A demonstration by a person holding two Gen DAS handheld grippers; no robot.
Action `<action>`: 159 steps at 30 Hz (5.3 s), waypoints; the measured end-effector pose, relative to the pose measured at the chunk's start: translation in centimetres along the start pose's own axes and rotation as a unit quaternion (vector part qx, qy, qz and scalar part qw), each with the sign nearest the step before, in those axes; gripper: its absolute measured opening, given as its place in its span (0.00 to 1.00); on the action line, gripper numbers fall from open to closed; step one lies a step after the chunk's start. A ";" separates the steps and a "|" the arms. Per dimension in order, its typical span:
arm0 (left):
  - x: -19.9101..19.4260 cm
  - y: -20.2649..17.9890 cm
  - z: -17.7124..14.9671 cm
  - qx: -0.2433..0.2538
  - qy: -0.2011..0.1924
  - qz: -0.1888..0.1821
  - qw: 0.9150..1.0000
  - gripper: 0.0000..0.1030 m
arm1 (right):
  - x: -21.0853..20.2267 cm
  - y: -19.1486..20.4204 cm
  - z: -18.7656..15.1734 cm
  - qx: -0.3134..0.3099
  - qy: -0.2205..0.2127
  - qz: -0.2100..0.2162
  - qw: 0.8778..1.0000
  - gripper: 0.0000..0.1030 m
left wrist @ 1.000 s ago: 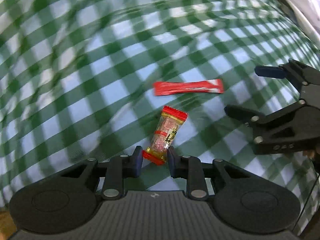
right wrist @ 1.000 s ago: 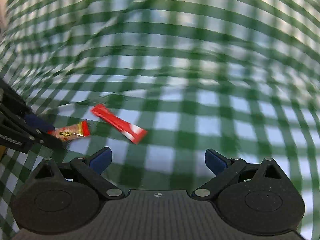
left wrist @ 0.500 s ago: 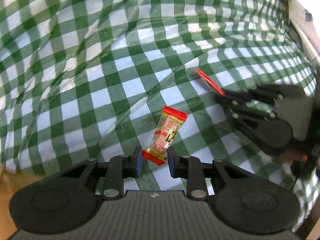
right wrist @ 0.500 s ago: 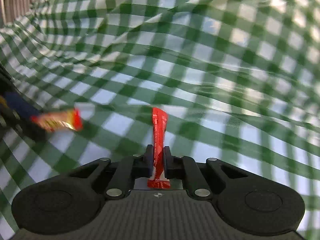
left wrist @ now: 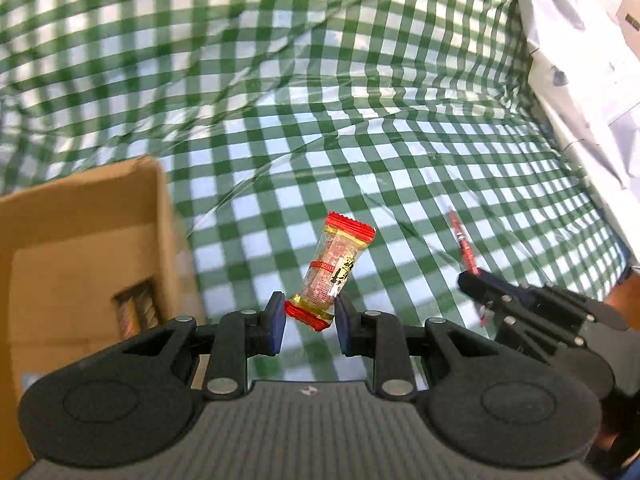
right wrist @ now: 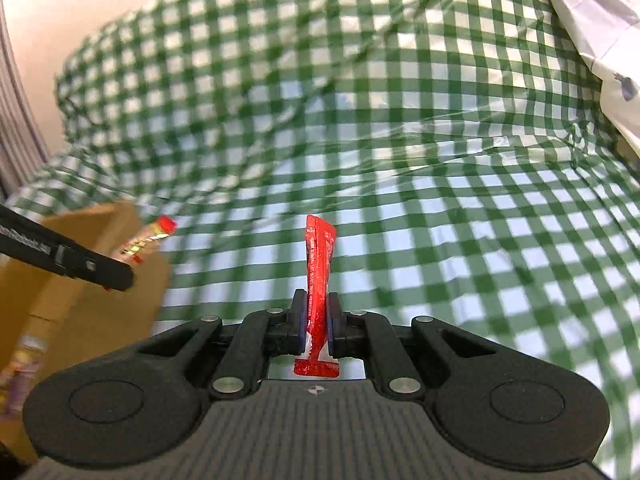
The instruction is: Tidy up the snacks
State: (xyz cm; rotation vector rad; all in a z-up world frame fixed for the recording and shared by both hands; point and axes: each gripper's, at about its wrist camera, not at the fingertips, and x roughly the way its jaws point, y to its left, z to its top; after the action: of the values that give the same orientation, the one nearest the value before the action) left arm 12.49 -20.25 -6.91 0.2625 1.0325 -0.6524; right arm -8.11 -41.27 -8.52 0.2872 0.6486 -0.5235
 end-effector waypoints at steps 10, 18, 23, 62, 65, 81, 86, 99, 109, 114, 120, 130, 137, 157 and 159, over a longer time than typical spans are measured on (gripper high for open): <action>-10.6 4.6 -9.0 -0.035 -0.021 0.049 0.998 0.28 | -8.6 11.7 -2.7 -0.030 0.020 0.076 0.996 0.09; -17.2 8.7 -15.6 -0.073 -0.050 0.079 0.993 0.28 | -13.3 19.7 -5.7 -0.079 0.035 0.109 0.990 0.09; -19.8 10.3 -18.6 -0.091 -0.064 0.088 0.990 0.28 | -15.6 22.8 -7.5 -0.103 0.040 0.119 0.987 0.09; -19.4 14.5 -18.9 -0.130 -0.070 0.098 0.984 0.28 | -15.5 25.0 -8.0 -0.136 0.058 0.115 0.982 0.09; -18.6 15.2 -18.1 -0.134 -0.067 0.099 0.984 0.28 | -14.4 25.2 -7.5 -0.138 0.065 0.114 0.982 0.09; -13.3 19.1 -12.9 -0.141 -0.045 0.111 0.983 0.28 | -6.8 26.8 -4.1 -0.137 0.086 0.118 0.980 0.09; -11.3 20.3 -11.6 -0.142 -0.037 0.116 0.982 0.28 | -4.6 27.1 -3.5 -0.135 0.093 0.117 0.979 0.09; -6.3 22.8 -9.7 -0.148 -0.006 0.120 0.982 0.28 | 0.8 27.2 -2.8 -0.120 0.113 0.114 0.980 0.10; -4.0 23.9 -9.7 -0.143 0.014 0.136 0.980 0.47 | 4.1 27.1 -2.8 -0.113 0.134 0.112 0.978 0.14; -6.6 22.7 -10.8 -0.138 -0.034 0.185 0.973 1.00 | 3.9 26.6 -2.1 -0.073 0.121 0.076 0.987 0.76; -9.4 20.4 -13.6 -0.120 -0.001 0.177 0.977 1.00 | -1.4 25.8 -3.8 -0.077 0.113 0.070 0.988 0.86; -16.2 15.4 -18.8 -0.101 -0.023 0.182 0.978 1.00 | -10.0 25.2 -9.0 -0.092 0.102 0.050 0.989 0.90; -19.3 13.2 -21.8 -0.119 -0.052 0.187 0.974 1.00 | -14.5 25.3 -10.0 -0.106 0.047 0.047 0.992 0.93; -22.9 9.8 -25.7 -0.085 -0.065 0.222 0.969 1.00 | -20.4 24.8 -12.1 -0.110 -0.013 0.054 0.992 0.99; -22.7 9.8 -25.8 -0.082 -0.064 0.223 0.969 1.00 | -20.3 24.9 -12.3 -0.109 -0.010 0.052 0.993 0.99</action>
State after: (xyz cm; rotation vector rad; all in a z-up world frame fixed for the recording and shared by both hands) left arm -7.63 8.70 -1.34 0.2919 0.8593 -0.1723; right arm -14.36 -7.99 -2.62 0.1095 0.6618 -0.3509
